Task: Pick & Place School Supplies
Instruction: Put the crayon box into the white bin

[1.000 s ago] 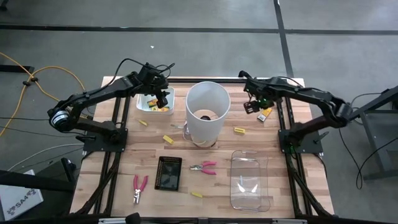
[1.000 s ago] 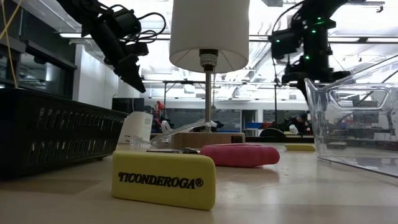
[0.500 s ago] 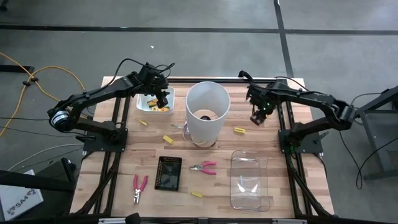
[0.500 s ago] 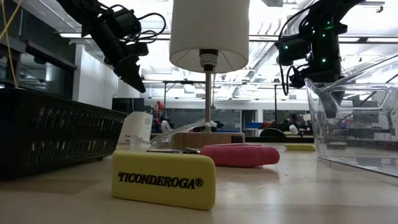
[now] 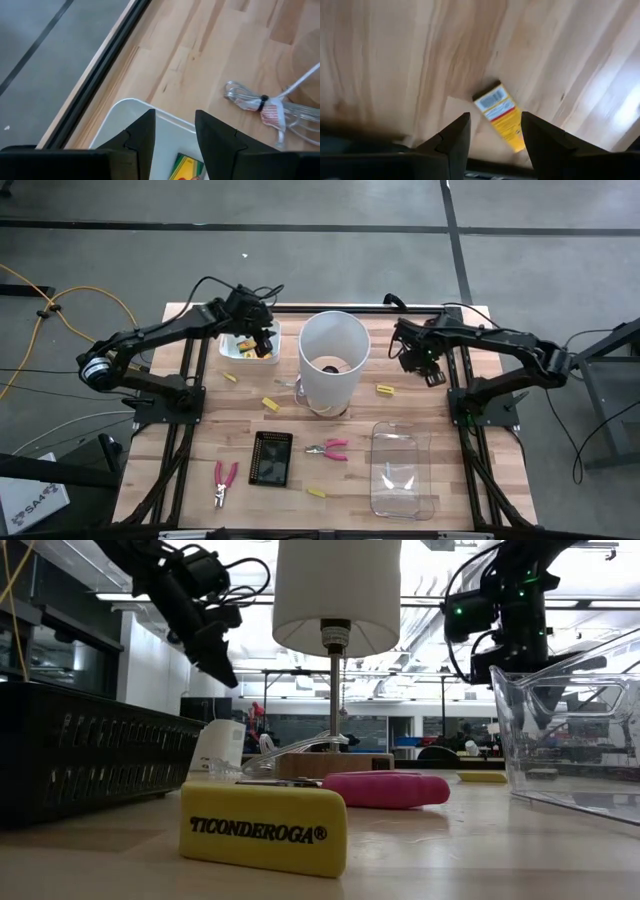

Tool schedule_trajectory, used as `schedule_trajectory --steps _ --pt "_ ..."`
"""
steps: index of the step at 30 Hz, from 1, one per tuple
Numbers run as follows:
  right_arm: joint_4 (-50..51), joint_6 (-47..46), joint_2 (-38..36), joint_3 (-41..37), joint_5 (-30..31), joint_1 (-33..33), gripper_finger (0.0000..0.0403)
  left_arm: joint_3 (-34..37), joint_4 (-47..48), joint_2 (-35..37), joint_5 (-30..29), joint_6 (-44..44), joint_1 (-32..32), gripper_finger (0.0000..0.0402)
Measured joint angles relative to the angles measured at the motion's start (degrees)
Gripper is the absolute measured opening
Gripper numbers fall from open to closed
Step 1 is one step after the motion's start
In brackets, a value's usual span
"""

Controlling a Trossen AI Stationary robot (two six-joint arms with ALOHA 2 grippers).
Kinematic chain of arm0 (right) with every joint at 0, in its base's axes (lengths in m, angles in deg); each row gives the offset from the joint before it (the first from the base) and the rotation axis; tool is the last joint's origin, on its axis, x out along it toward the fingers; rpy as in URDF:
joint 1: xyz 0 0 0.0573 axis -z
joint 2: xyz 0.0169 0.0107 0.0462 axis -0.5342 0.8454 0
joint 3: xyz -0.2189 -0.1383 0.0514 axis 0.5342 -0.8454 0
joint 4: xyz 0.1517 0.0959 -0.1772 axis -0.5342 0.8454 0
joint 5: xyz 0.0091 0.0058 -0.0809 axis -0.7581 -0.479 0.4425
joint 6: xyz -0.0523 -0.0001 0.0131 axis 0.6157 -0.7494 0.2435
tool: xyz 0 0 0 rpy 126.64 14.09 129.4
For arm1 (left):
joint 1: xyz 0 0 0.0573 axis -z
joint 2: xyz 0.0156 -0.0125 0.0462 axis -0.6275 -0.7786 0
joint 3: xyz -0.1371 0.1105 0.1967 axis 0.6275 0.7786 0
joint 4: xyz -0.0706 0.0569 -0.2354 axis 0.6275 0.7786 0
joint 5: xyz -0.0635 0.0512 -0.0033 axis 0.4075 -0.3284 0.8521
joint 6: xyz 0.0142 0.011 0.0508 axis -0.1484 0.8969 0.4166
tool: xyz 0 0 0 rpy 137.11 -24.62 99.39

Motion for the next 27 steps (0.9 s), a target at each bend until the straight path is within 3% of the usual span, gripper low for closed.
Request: schedule_trajectory --steps 7,14,20,27 --pt "-1.8 9.7 0.4 0.0 -0.6 -2.6 0.0167 0.0 -0.1 0.0 0.0 -1.9 2.3 0.0133" --pt "-2.0 7.3 3.3 -0.2 -1.4 -3.4 0.0167 0.0 -0.5 0.0 -0.1 -4.6 4.6 0.0133" --pt "-3.0 6.6 5.5 -3.7 6.4 -3.3 0.0167 0.0 -1.5 0.0 -0.1 -6.0 7.0 0.0133" --pt "-5.8 9.2 6.0 -4.5 9.5 -3.7 0.0167 0.0 -3.3 0.0 -0.2 -5.9 8.8 0.0133"
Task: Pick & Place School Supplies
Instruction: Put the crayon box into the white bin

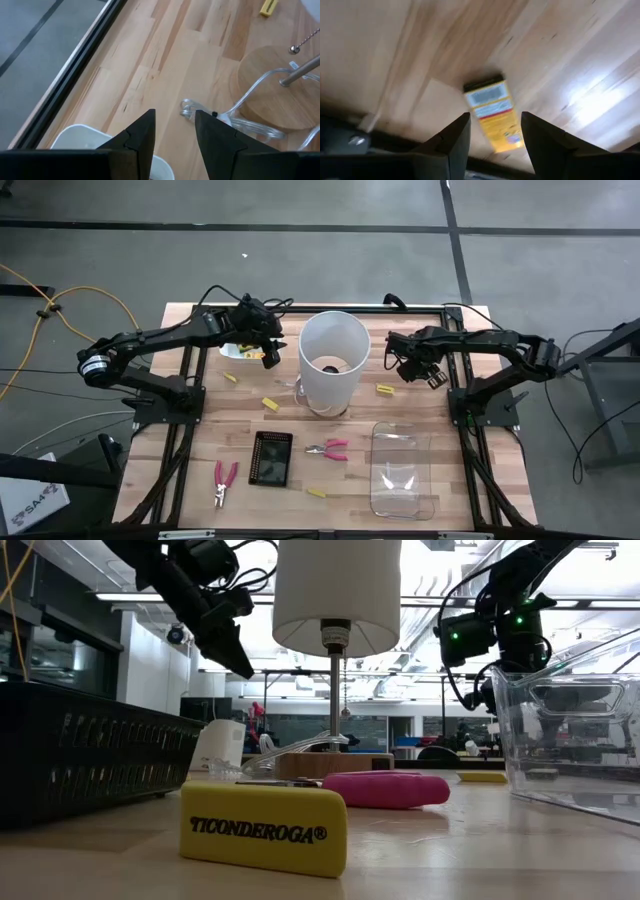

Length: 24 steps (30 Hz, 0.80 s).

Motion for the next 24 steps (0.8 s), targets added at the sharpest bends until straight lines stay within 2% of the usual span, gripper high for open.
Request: schedule_trajectory --steps 6,15,24 --pt "-6.0 4.0 0.0 0.0 -0.5 -0.1 0.0167 0.0 -0.7 0.0 -0.1 0.2 0.2 0.0133" --pt "-4.9 6.4 0.0 0.0 1.0 -0.1 0.0171 0.0 -0.7 0.0 -0.1 2.0 0.1 0.0133" --pt "-4.1 2.8 0.0 0.0 1.0 -0.1 0.0230 0.0 -0.7 0.0 -0.1 2.1 0.1 0.0133"
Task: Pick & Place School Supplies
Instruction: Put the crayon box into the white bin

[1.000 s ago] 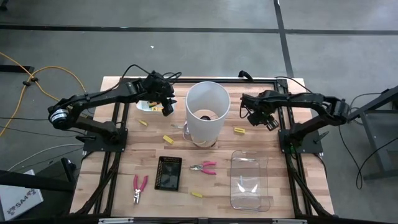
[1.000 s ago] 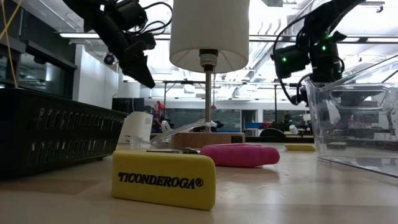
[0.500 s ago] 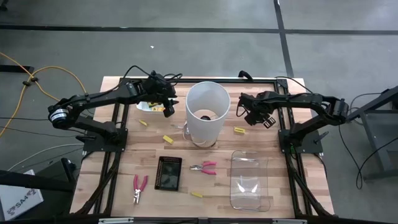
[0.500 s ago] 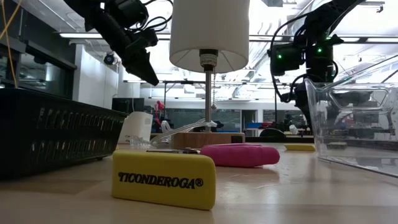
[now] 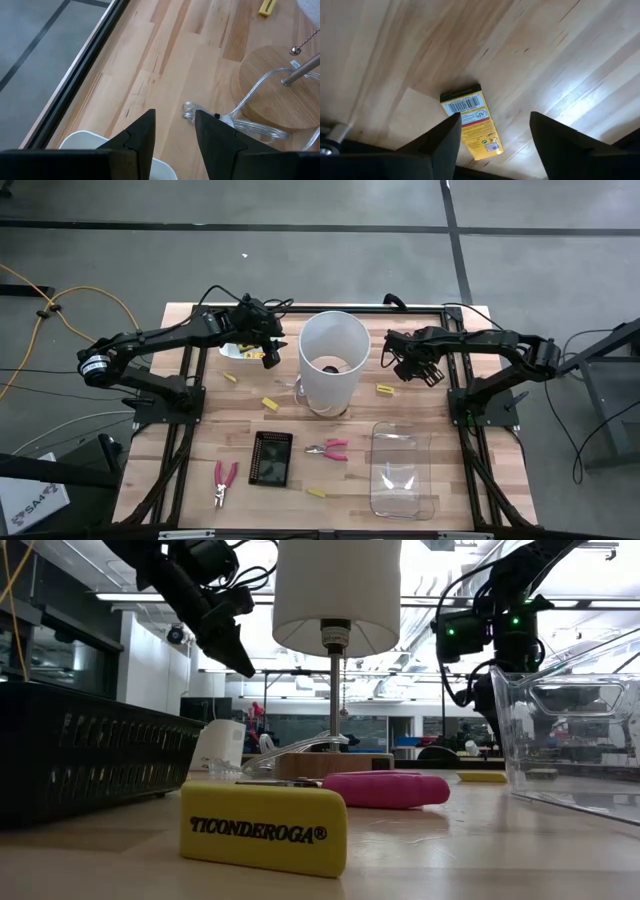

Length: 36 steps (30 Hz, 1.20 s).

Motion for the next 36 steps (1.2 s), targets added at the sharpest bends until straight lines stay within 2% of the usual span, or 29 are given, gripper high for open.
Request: schedule_trajectory --steps 7,24,36 --pt "2.5 2.5 0.0 0.0 -0.5 0.2 0.0253 0.0 0.0 0.0 0.0 0.0 0.0 0.0133" --pt "2.4 5.1 0.0 -2.2 -2.6 0.4 0.0251 0.0 0.1 0.0 0.0 0.1 0.0 0.0133" --pt "-1.3 5.1 0.0 -2.5 -4.4 4.6 0.0250 0.0 0.1 0.0 0.0 0.1 0.0 0.0133"
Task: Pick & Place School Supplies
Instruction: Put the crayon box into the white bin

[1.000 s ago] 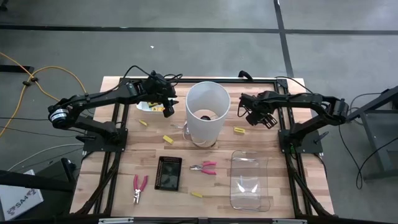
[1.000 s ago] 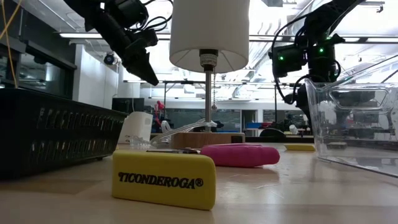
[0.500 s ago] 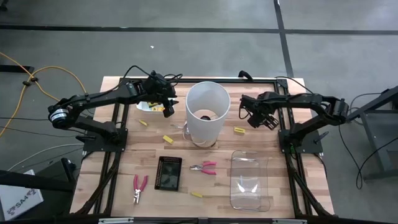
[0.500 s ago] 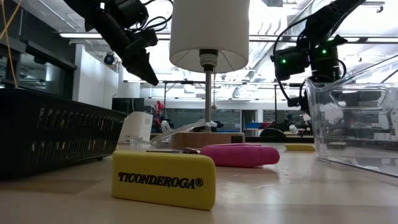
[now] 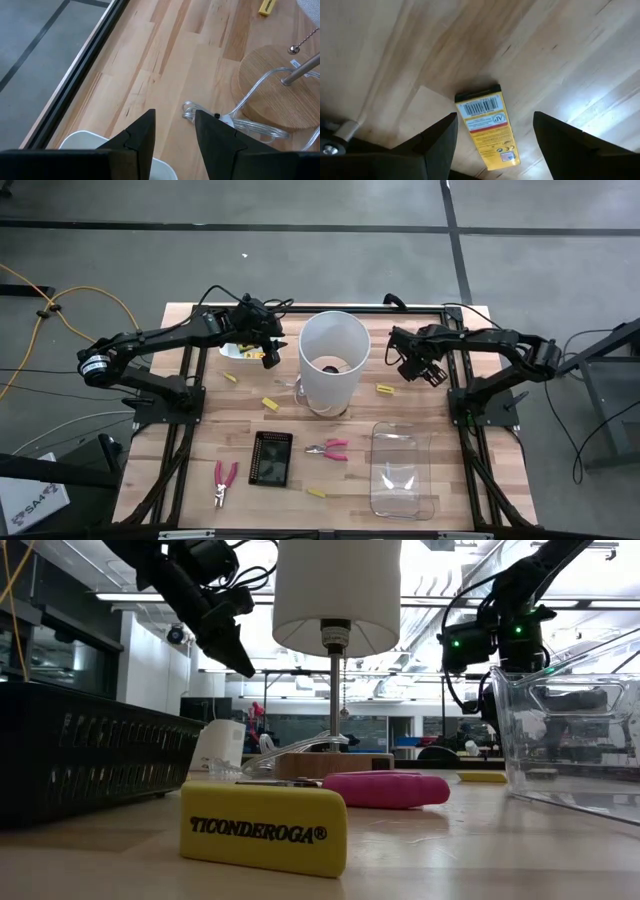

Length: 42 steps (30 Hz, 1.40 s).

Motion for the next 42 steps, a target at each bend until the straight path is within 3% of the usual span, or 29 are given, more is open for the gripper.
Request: schedule_trajectory --steps 15,28,32,42 --pt "0.2 6.0 0.2 0.0 -0.6 1.0 0.0250 0.0 0.0 0.0 0.0 0.1 0.0 0.0133" --pt "-1.9 5.7 7.9 0.2 2.2 0.9 0.0250 0.0 0.0 0.0 0.0 0.1 0.0 0.0133" --pt "-1.6 5.5 8.3 0.1 5.0 0.9 0.0250 0.0 0.0 0.0 0.0 0.1 0.0 0.0133" --pt "0.8 5.2 8.3 0.0 4.2 0.9 0.0250 0.0 0.0 0.0 0.0 0.1 0.0 0.0133"
